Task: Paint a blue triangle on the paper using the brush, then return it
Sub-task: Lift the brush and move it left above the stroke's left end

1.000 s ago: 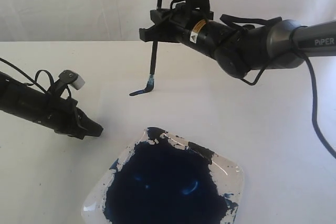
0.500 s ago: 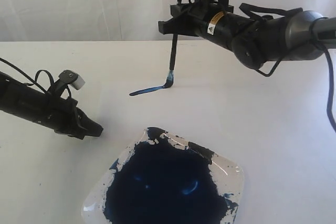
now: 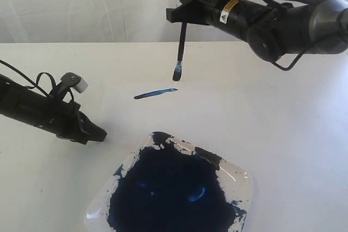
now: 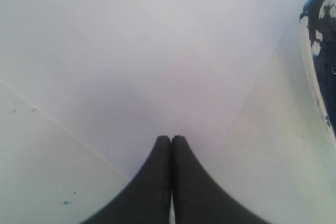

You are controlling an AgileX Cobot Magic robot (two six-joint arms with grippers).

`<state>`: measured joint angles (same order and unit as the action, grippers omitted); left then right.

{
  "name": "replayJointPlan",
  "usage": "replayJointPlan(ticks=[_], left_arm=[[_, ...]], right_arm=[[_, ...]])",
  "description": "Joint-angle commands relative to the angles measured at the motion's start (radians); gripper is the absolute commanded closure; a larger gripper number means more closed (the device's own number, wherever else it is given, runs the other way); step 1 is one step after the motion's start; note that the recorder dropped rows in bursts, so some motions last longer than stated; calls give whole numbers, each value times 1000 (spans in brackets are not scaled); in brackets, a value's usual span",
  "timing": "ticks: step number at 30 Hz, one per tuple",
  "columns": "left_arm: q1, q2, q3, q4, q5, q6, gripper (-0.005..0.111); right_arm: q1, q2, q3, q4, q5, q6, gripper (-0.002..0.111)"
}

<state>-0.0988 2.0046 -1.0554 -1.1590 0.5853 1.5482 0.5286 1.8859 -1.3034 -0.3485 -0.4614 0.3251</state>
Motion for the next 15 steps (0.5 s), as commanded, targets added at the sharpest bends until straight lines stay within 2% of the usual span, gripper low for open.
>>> replayJointPlan(ticks=[1,8,11,13,15], left_arm=[[-4,-4,0,2,19,-3,107],[-4,-4,0,2,19,-3,107],[-4,-4,0,2,19,-3,107],[-4,-4,0,2,19,-3,107],[-4,-4,0,2,19,-3,107]], right_arm=[[0,-52,0,-8,-4,-6,108],[116,-57,0,27,-4,-7,108],[175,-57,0,207,-4,-49,108],[213,-57,0,358,-8,-223,108],[251,-55,0,600,-31,-447,108]])
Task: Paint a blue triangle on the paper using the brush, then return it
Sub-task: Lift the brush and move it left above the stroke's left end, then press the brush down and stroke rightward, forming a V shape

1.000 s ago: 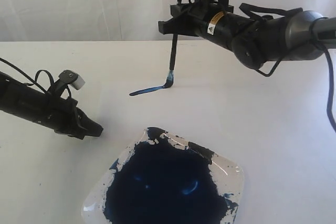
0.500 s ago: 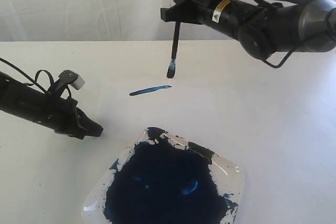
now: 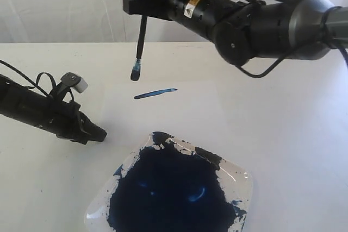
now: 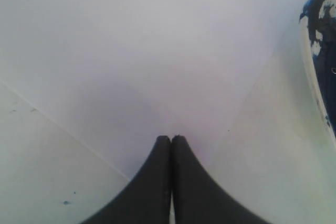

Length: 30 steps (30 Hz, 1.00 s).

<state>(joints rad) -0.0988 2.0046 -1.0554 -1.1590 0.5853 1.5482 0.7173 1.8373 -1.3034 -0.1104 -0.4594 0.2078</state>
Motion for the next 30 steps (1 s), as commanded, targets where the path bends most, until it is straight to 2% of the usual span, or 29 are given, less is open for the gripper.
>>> replayJointPlan(ticks=[1,3,6,15,20,30], left_arm=[[-4,-4,0,2,19,-3,107],[-4,-4,0,2,19,-3,107],[-4,-4,0,2,19,-3,107],[-4,-4,0,2,19,-3,107],[-4,-4,0,2,19,-3,107],[-4,-4,0,2,19,-3,107]], right_arm=[[76,-7,0,468,-46,-413,108],[109,0,0,676,-102,-597,108],[140,19,0,792,-144,-678,108],[160,88,-2,790,-197,-675,108],[160,99,-2,788,-205,-594,108],[160,112,-2,788,-207,-553,108]])
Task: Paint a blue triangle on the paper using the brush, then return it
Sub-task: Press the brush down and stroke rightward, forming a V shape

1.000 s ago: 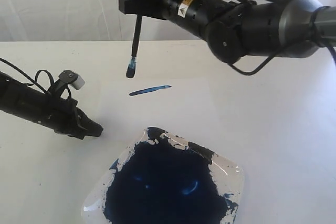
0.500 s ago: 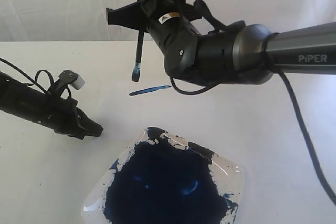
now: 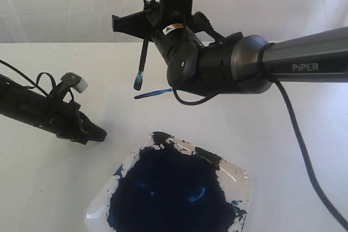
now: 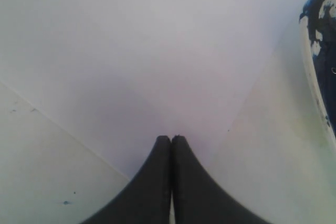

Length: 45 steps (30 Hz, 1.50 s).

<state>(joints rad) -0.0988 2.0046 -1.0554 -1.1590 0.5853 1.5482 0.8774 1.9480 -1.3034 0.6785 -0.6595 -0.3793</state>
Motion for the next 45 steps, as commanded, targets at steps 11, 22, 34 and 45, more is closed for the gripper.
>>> replayJointPlan(ticks=[11,22,34,45], left_arm=[[-4,-4,0,2,19,-3,107],[-4,-4,0,2,19,-3,107],[-4,-4,0,2,19,-3,107],[-4,-4,0,2,19,-3,107]], right_arm=[[0,20,-2,1,8,43,108],[0,26,-2,2,8,43,108],[0,33,-1,4,11,13,108],[0,-22,1,377,12,-359,108]])
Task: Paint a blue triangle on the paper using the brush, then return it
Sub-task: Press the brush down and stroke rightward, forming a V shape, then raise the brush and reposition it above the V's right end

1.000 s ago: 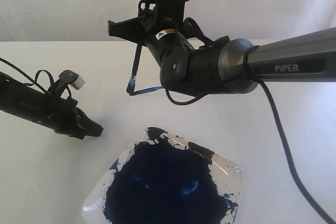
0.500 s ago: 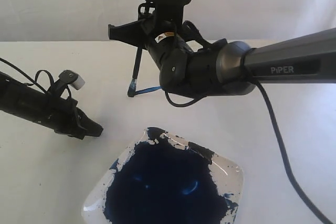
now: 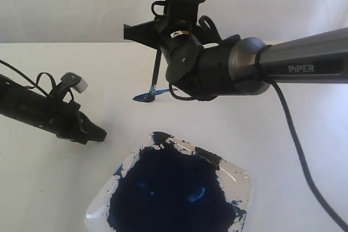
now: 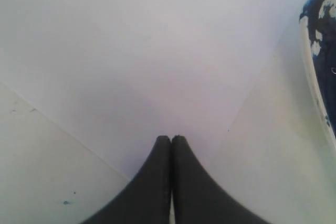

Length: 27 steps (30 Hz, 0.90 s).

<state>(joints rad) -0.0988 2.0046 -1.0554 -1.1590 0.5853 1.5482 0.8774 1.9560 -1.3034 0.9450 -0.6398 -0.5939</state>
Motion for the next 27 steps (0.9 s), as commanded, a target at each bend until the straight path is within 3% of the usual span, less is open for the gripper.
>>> replayJointPlan(ticks=[1,9,27], left_arm=[[-4,-4,0,2,19,-3,107],[-4,-4,0,2,19,-3,107],[-4,-4,0,2,19,-3,107]], right_arm=[[0,-40,1,164,-17,-195,108],[0,-66,1,399,-131,-409,108],[0,-117,1,328,-153,-363,108]])
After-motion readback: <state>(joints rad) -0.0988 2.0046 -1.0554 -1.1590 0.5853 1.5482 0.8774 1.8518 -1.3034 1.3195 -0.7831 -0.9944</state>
